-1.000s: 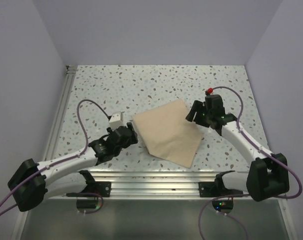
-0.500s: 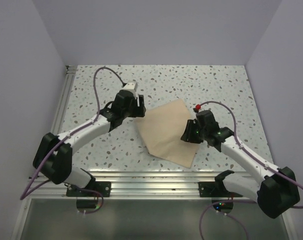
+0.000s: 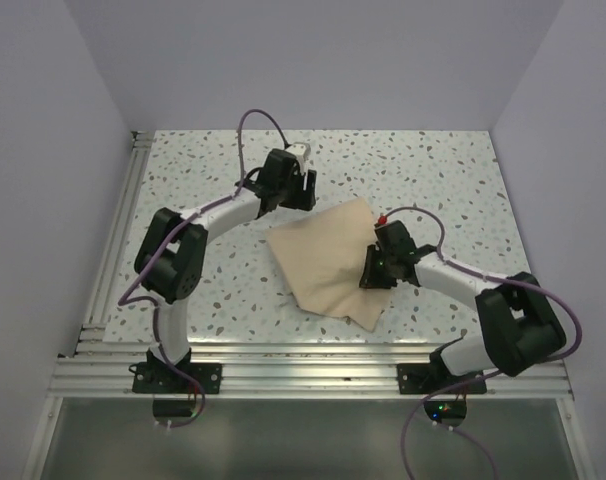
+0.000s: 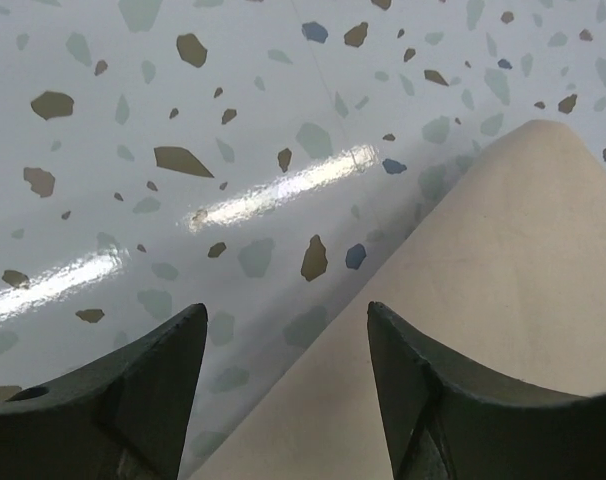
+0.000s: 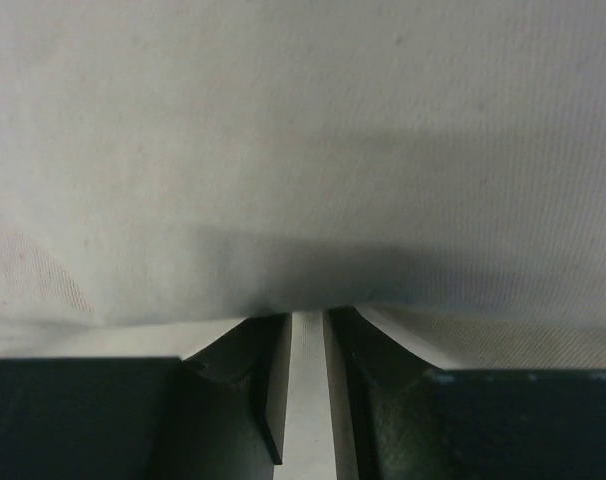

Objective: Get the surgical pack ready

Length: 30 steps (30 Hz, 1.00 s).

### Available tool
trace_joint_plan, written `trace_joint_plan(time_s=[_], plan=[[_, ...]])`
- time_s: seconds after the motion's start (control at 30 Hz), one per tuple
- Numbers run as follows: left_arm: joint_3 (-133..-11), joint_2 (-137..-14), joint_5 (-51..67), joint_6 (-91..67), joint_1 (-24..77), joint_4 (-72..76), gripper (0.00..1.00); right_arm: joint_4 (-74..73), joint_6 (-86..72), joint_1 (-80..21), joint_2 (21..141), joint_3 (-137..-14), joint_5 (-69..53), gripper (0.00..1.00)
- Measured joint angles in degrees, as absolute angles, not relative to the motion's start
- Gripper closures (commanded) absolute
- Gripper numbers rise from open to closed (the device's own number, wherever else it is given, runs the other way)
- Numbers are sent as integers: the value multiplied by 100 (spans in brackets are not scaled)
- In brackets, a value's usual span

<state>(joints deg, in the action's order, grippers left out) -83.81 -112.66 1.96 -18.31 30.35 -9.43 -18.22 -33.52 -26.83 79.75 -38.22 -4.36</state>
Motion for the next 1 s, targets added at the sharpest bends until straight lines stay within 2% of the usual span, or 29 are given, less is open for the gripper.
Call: trace_joint_plan(time_s=[0.27, 0.47, 0.53, 0.57, 0.67, 0.83, 1.0], plan=[[-7487, -11312, 274, -2189, 3026, -469, 35, -1219, -3275, -1697, 8597, -3997, -1138, 80], [-5948, -10276, -336, -2912, 3146, 67, 34, -1315, -3094, -1496, 8991, -4440, -1092, 79], [-5599, -9885, -644, -3061, 3280, 45, 33, -1326, -3050, -1494, 9065, -4530, -1061, 77], [-5487, -9695, -773, -3103, 3336, -23, 32, -1330, -3037, -1494, 9070, -4539, -1046, 61], [-5645, -9362, -1125, -3131, 3454, -456, 32, -1435, -2987, -1498, 8960, -4543, -1007, 56], [-6252, -9301, -1435, -2727, 3618, -878, 32, -2344, -2884, -1487, 8519, -4543, -480, 57], [-6709, -9308, -1505, -2270, 4362, -1046, 32, -2976, -2912, -1487, 7977, -4539, -43, 58]])
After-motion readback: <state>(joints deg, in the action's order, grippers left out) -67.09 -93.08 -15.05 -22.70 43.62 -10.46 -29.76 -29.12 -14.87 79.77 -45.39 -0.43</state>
